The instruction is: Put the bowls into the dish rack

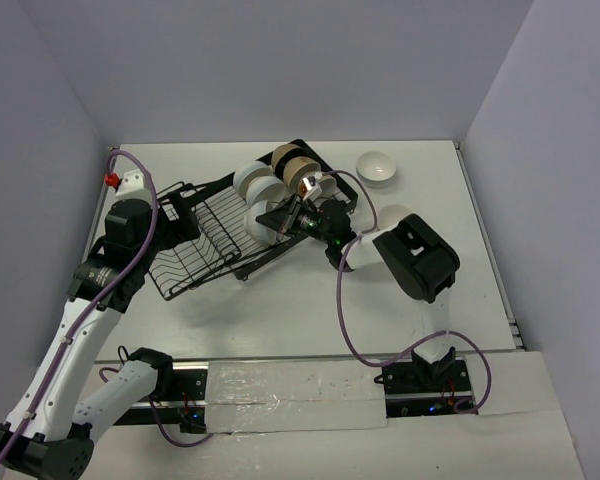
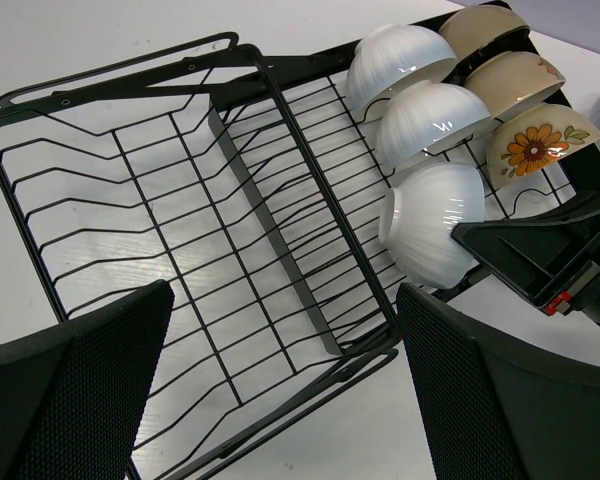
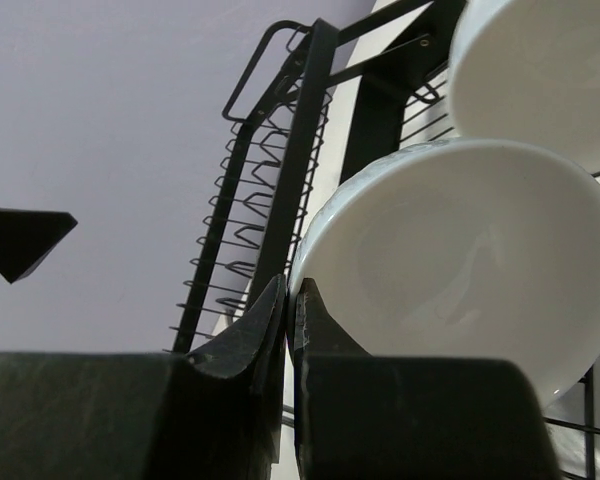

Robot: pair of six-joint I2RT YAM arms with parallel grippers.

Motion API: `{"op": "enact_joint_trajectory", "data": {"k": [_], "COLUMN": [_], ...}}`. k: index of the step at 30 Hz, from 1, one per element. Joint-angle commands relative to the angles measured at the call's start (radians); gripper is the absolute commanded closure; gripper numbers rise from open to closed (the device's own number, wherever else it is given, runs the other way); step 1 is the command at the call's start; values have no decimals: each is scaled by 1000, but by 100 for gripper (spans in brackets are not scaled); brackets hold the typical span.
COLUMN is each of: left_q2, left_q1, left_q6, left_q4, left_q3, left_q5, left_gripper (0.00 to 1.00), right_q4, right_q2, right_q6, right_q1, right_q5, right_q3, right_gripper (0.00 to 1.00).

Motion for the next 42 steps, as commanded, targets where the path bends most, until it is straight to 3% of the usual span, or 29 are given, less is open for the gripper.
{"op": "enact_joint_trajectory", "data": {"k": [1,29,42], "left_q2": [-3,20,23], "left_q1": [-3,-3,-3], "left_q6": [2,7,10], "left_q4": [-7,-14,-10], "left_q3": [34,46,41], "left_q5": [-18,-21,-19], "left_gripper": [1,1,1], "right_q4": [153,268,243], "right_q2": [3,125,112], "right_q6": [22,176,210], "right_q1": [-13,-41,-39], "right_q5": [22,88,176], "right_q3": [10,80,14], "right_gripper": [100,100,100]}}
